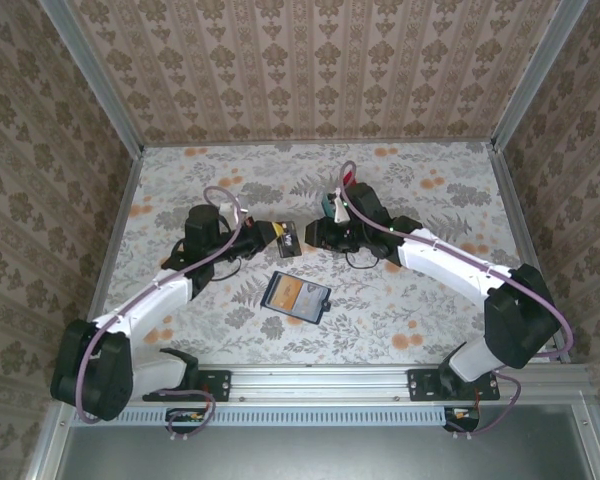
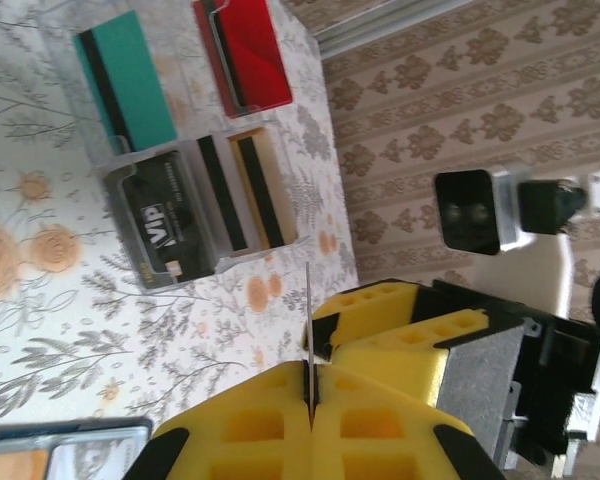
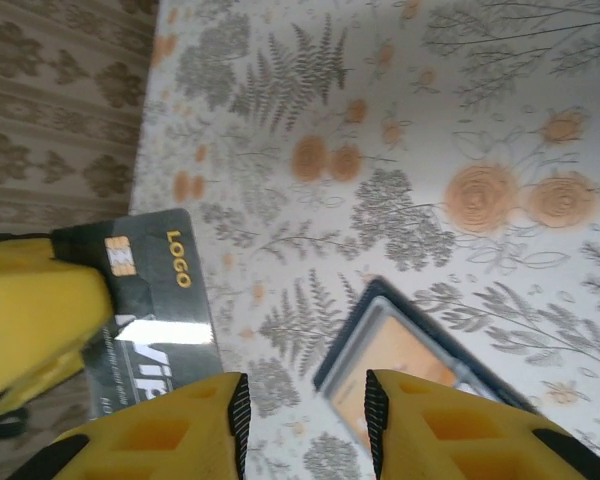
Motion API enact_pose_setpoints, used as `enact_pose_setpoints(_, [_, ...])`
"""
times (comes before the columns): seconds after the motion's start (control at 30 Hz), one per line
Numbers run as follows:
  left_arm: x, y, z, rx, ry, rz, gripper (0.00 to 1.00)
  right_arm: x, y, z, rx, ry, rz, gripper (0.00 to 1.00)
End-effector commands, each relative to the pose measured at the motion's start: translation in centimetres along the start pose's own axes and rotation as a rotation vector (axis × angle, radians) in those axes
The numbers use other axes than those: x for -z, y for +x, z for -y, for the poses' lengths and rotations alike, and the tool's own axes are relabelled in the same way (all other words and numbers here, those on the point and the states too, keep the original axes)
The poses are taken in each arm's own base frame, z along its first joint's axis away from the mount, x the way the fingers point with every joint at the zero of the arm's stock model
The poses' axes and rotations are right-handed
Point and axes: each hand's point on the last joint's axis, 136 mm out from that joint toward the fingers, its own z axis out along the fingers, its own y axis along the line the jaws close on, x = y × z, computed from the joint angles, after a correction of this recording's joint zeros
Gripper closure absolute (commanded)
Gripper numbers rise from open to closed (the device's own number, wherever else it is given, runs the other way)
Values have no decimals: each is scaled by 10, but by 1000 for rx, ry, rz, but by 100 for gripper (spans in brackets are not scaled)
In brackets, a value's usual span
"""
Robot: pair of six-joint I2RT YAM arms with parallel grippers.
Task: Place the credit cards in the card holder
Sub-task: Flip over the card slot in the card holder.
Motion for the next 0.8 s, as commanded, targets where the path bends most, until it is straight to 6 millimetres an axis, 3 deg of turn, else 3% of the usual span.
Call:
enact_pose_setpoints(0.0, [0, -8, 27, -43, 103, -7, 100, -2, -2, -25, -72, -174, -29, 62])
enact_pose_setpoints(0.33, [-3, -11, 37, -12, 174, -13, 100, -11, -6, -40, -119, -330, -75, 65])
enact_pose_setpoints(0.67, [-3, -9, 21, 18, 122, 7, 100, 1, -9, -40, -120, -369, -68, 90])
enact_pose_setpoints(0.77, [-5, -10, 16, 29, 99, 5, 95, 4, -6, -42, -112, -377, -76, 98])
